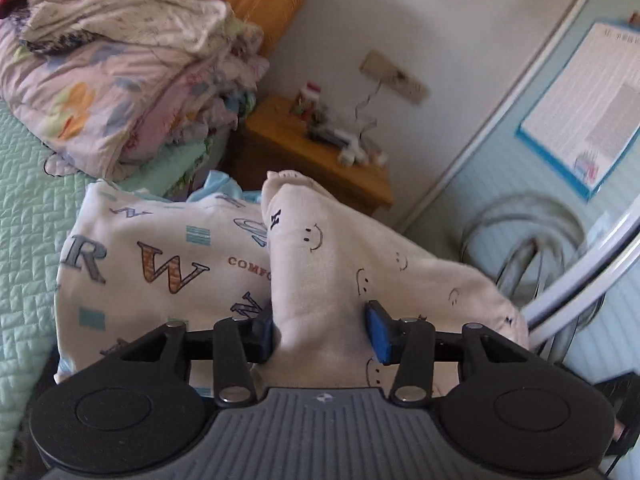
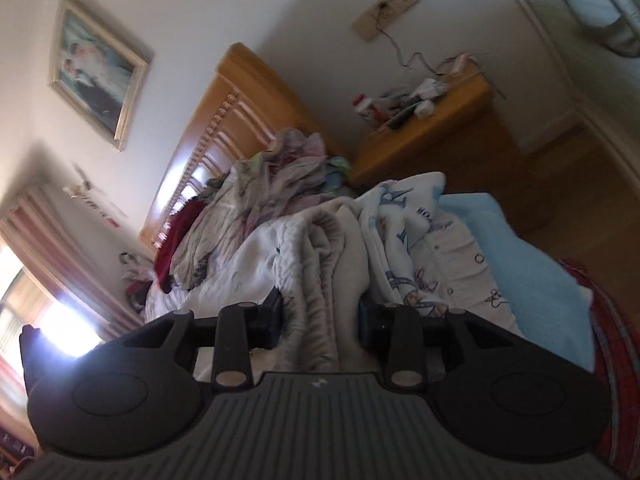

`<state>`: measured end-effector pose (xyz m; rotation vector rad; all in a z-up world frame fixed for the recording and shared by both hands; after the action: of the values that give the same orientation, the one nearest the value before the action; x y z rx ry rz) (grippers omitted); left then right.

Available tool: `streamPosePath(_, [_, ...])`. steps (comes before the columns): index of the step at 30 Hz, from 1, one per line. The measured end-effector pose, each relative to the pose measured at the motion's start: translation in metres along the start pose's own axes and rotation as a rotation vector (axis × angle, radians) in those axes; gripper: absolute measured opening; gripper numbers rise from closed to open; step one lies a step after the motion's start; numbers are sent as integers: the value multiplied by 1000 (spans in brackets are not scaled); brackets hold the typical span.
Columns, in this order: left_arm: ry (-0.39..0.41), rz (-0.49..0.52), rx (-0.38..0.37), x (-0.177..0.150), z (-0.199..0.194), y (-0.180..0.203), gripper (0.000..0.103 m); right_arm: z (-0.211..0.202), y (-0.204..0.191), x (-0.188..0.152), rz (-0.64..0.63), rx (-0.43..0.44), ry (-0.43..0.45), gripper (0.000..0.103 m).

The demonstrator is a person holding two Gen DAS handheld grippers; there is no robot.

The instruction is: Fold clothes

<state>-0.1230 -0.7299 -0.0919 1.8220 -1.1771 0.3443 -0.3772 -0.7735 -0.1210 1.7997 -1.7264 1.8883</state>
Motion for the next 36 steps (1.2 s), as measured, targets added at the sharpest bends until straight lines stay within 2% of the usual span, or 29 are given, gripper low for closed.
streamPosePath(2, [66,-3,40,10,-15,-2,64,7,-7,0,-36,-1,21,41])
streamPosePath(3, [111,-7,63,16,-26,-3,73,9,-8,0,-36,-4,27,43])
streamPosePath(4, [155,-12,84,21,-38,-6,78,9,-7,1,-18,-4,36,45])
streamPosePath(7, [212,-8,73,24,-80,-10,81,1,0,4,110,24,50,47])
streamPosePath(11, [195,-37,127,4,-127,-38,87,-26,17,15,262,1,141,59])
streamPosePath(13, [180,-99,171,-15,-156,-66,91,-40,26,21,336,-13,191,80])
streamPosePath(16, [171,-199,249,-44,-204,-112,91,-64,27,27,390,-35,267,83])
streamPosePath(18, [207,-229,357,-61,-248,-146,91,-74,10,31,344,-32,309,83])
streamPosePath(20, [256,-222,516,-78,-297,-174,92,-81,-28,31,196,-33,339,84])
streamPosePath(23, [326,-157,828,-99,-376,-199,99,-75,-115,8,-112,2,347,93])
streamPosePath(24, [331,-126,954,-106,-402,-204,102,-66,-145,-9,-196,40,308,96])
streamPosePath(26, [339,-52,1173,-117,-447,-206,102,-42,-205,-53,-340,145,186,97])
streamPosePath(29, [376,50,1436,-137,-507,-195,102,-2,-275,-147,-405,307,-88,97])
streamPosePath(32, [475,147,1567,-155,-553,-165,102,18,-333,-256,-425,443,-389,96])
streamPosePath(34, [531,210,1632,-170,-576,-143,103,11,-368,-317,-481,523,-517,96])
streamPosePath(36, [563,228,1668,-186,-594,-130,103,-1,-395,-359,-524,591,-600,96])
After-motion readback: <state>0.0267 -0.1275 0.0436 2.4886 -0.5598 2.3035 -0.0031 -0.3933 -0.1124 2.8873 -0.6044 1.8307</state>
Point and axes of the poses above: each gripper's, at about its wrist camera, not at the fingertips, and z roughly the way its jaws point, y to its right, x to its top, the point moved 10 cm from there along z, roughly the way its jaws point, and after that the axes turned 6 degrees about -z, right-handed, at the moved point
